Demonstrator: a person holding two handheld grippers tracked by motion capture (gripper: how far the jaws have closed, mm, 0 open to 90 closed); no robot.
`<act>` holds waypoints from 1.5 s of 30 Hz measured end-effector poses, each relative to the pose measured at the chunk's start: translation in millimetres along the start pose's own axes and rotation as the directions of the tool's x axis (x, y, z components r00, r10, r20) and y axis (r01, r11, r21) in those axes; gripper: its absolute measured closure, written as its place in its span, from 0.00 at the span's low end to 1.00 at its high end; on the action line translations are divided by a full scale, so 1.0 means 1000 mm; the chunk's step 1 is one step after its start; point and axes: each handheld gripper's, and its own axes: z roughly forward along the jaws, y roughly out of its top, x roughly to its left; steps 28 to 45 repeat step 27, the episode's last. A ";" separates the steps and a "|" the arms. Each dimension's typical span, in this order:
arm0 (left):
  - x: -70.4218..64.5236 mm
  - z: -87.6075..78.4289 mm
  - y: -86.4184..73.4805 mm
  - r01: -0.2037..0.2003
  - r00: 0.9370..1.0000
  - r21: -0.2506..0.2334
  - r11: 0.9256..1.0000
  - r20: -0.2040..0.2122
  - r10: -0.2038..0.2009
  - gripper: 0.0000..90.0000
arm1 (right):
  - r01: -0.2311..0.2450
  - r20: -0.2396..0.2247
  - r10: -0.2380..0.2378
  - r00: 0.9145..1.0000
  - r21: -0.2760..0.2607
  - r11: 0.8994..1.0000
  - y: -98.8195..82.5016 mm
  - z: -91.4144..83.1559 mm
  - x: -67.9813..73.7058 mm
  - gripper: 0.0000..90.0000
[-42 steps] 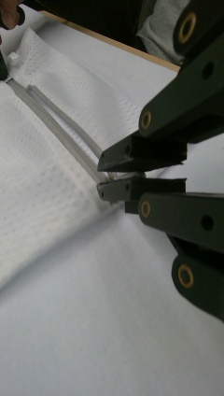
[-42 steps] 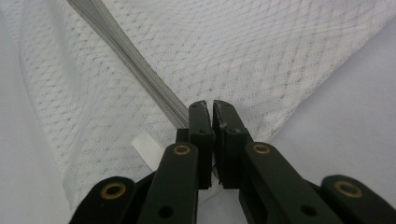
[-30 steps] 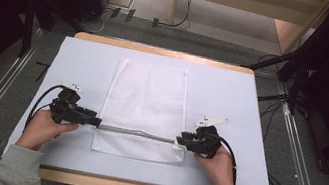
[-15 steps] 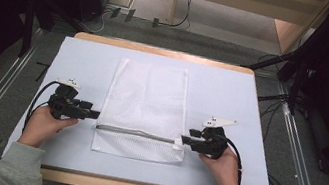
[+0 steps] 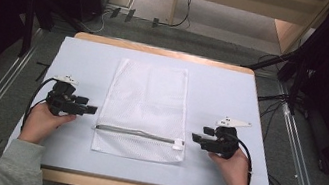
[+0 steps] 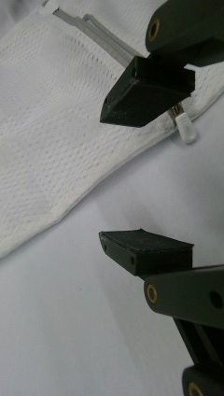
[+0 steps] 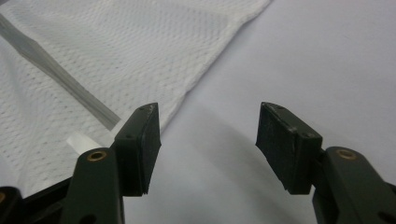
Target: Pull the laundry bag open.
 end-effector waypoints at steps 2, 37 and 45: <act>0.002 -0.001 0.000 0.005 1.000 -0.002 1.000 -0.006 -0.005 0.41 | -0.012 0.010 0.012 1.000 -0.003 1.000 -0.001 -0.002 -0.004 0.44; 0.014 0.000 -0.003 0.056 0.998 -0.003 0.998 -0.041 -0.056 0.37 | -0.057 0.045 0.056 0.997 0.010 0.998 -0.004 -0.002 -0.016 0.41; 0.014 0.000 -0.003 0.056 0.998 -0.003 0.998 -0.041 -0.056 0.37 | -0.057 0.045 0.056 0.997 0.010 0.998 -0.004 -0.002 -0.016 0.41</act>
